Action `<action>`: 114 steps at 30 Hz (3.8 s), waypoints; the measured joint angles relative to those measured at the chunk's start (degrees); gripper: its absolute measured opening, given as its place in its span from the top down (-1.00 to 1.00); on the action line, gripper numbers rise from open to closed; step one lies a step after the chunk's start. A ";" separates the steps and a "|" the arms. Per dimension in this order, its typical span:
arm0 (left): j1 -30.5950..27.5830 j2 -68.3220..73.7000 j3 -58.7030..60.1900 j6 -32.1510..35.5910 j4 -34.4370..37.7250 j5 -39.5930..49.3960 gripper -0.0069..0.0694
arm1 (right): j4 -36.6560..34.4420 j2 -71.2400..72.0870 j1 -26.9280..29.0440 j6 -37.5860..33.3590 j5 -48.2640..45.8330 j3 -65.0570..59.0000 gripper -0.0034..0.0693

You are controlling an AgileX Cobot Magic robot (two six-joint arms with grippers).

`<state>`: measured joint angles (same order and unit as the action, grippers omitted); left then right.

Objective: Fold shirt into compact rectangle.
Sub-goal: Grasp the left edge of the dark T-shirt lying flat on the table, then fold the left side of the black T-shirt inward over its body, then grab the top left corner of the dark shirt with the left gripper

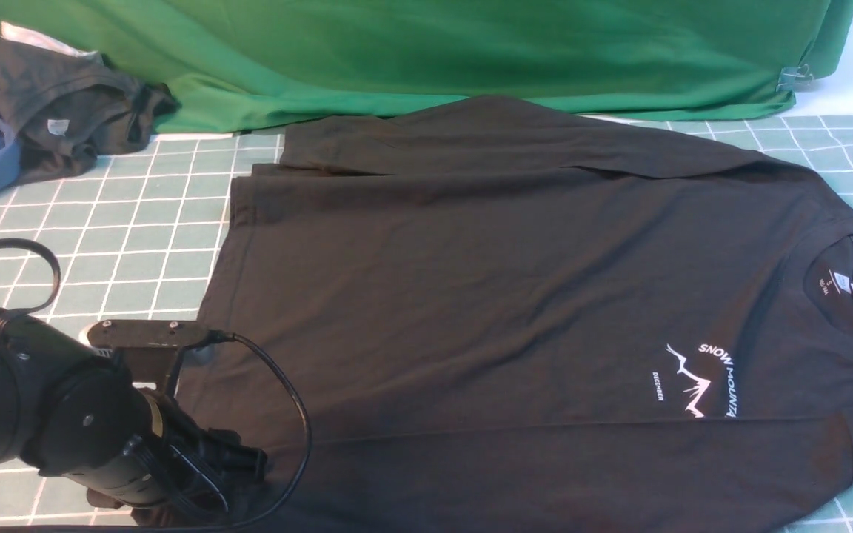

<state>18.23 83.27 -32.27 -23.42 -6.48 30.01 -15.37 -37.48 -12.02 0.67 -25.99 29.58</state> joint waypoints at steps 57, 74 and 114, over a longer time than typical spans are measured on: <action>-5.66 17.26 -52.73 4.85 -6.62 18.16 0.80 | -0.05 0.00 0.00 -1.30 -0.40 0.00 0.63; -5.81 22.13 -54.89 6.95 -7.14 18.25 0.37 | -0.05 0.00 0.00 -1.19 -1.66 0.00 0.57; -12.37 57.60 -88.61 3.07 6.48 8.48 -0.13 | -0.05 -0.05 0.00 -1.19 -4.64 0.00 0.51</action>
<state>5.86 140.87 -120.88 -20.36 0.00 38.48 -15.41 -37.53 -12.02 -0.52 -30.63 29.58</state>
